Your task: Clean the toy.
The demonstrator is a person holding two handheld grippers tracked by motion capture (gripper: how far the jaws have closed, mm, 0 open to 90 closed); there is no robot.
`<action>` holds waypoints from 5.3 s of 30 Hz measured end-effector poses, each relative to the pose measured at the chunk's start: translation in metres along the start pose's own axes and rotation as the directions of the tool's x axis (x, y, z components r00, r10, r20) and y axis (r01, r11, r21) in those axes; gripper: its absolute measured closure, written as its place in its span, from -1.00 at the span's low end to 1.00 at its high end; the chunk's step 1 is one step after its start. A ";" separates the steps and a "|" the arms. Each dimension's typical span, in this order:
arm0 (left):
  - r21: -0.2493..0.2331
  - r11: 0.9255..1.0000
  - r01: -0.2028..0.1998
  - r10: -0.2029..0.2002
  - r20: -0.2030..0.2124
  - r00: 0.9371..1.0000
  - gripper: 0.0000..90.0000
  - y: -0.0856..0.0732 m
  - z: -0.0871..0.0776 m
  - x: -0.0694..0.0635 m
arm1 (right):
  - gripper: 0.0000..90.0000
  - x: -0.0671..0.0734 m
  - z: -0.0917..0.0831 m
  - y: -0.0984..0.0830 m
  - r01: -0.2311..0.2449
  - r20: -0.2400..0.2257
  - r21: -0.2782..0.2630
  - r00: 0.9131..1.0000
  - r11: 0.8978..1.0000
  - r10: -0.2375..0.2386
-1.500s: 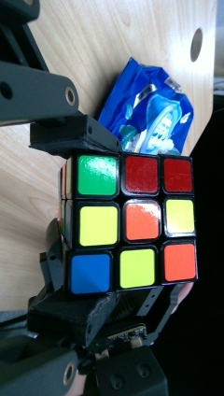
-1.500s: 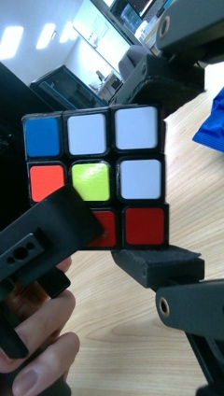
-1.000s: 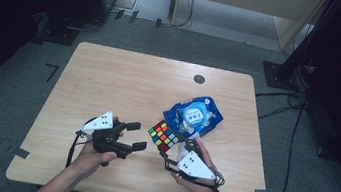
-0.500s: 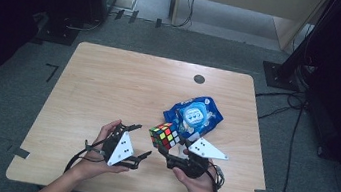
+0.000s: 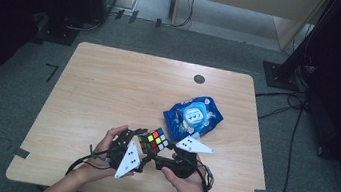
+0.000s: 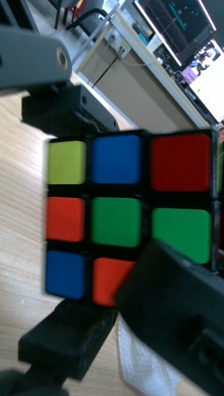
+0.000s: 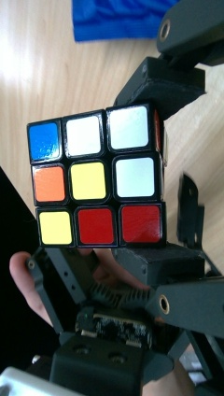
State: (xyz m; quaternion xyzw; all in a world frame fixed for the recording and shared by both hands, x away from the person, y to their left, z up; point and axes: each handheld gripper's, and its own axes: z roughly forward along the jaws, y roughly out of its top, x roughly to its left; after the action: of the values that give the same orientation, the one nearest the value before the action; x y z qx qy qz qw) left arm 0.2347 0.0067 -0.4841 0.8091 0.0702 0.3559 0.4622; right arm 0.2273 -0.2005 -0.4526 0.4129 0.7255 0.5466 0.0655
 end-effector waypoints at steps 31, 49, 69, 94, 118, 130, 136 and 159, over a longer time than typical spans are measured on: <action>0.007 0.956 0.294 -0.294 0.021 0.956 -0.25 -0.036 -0.018 0.033 | -0.07 -0.095 -0.039 -0.042 0.342 0.122 0.267 0.915 0.901 -0.384; 0.000 0.956 0.292 -0.291 0.074 0.954 -0.25 -0.032 -0.016 0.023 | 0.88 -0.087 -0.029 -0.042 0.258 0.211 0.282 0.923 0.924 -0.322; -0.034 0.969 0.247 -0.237 0.175 0.956 -0.25 -0.010 -0.010 -0.006 | 0.88 0.028 -0.024 0.002 0.306 -0.038 -0.223 0.946 0.925 -0.322; -0.054 0.965 0.257 -0.245 0.169 0.955 -0.25 -0.010 -0.014 0.000 | 0.87 0.004 -0.036 0.003 0.244 0.069 -0.264 0.970 0.933 -0.234; -0.112 0.942 0.316 -0.291 0.199 0.936 -0.25 0.000 -0.024 0.007 | 0.86 -0.017 -0.023 -0.016 0.259 0.195 -0.165 0.954 0.952 -0.226; -0.079 0.932 0.354 -0.343 0.127 0.931 -0.25 -0.019 -0.027 0.027 | 0.84 -0.083 -0.068 -0.021 0.135 0.378 0.019 0.916 0.991 -0.133; -0.073 0.929 0.362 -0.353 0.113 0.929 -0.25 -0.023 -0.027 0.031 | 0.82 -0.112 -0.079 -0.026 0.037 0.358 0.145 0.930 0.989 -0.087; -0.072 0.948 0.309 -0.298 0.132 0.946 -0.25 -0.013 -0.018 0.010 | -0.48 0.003 -0.023 0.002 -0.015 -0.058 -0.105 0.998 0.994 0.009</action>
State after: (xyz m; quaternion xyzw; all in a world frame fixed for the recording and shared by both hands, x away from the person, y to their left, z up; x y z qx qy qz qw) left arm 0.2336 0.0308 -0.4834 0.7865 0.1496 0.2344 0.5515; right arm 0.2137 -0.2159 -0.4410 0.3972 0.6949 0.5961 0.0630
